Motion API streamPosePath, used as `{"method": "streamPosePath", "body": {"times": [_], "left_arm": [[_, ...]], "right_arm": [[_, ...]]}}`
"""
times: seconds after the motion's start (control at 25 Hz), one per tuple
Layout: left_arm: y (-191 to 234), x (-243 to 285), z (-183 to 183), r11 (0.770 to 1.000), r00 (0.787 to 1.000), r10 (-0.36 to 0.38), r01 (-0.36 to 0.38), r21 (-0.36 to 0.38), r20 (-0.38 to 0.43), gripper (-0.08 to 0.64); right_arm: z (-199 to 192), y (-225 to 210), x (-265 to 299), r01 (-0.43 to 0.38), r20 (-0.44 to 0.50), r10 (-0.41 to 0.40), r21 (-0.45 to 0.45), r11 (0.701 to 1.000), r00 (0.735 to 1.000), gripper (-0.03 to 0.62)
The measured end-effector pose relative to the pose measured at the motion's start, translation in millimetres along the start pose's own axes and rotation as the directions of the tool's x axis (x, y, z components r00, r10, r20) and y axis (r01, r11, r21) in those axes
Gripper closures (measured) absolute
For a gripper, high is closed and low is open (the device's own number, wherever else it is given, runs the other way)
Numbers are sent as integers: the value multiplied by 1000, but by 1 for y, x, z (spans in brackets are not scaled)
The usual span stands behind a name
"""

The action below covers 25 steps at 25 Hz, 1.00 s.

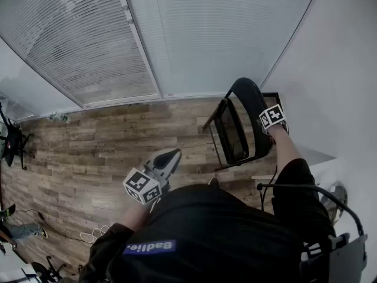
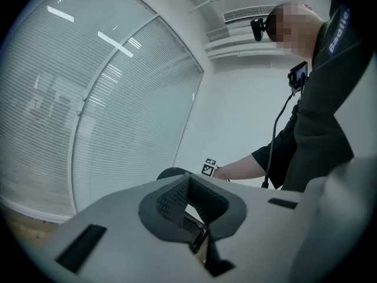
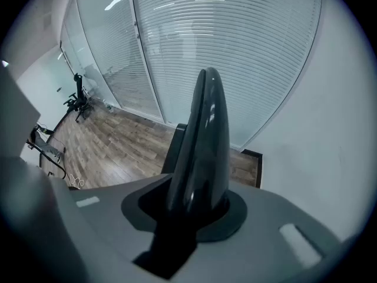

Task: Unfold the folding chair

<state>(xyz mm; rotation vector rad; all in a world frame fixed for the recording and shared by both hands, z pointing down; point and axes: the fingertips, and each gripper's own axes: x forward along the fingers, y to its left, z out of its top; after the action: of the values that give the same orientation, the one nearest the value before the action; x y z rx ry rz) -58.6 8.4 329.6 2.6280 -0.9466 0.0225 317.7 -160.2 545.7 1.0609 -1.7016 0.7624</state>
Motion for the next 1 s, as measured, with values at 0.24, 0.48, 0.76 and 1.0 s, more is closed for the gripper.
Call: {"method": "streamPosePath", "body": {"times": [0.24, 0.48, 0.76, 1.0], "left_arm": [[-3, -1, -3, 1000, 1000, -1, 1, 1, -6, 555], [-4, -2, -6, 1000, 1000, 6, -6, -5, -16, 555], [-3, 4, -15, 1000, 999, 16, -17, -20, -42, 555], [-6, 20, -20, 999, 998, 4, -6, -34, -65, 555]], "right_arm": [[-2, 2, 1, -2, -1, 2, 4, 1000, 1000, 495], [-3, 3, 1, -2, -3, 2, 3, 1000, 1000, 495], [-1, 6, 0, -5, -1, 5, -3, 1000, 1000, 494], [1, 6, -2, 2, 2, -2, -4, 1000, 1000, 492]]}}
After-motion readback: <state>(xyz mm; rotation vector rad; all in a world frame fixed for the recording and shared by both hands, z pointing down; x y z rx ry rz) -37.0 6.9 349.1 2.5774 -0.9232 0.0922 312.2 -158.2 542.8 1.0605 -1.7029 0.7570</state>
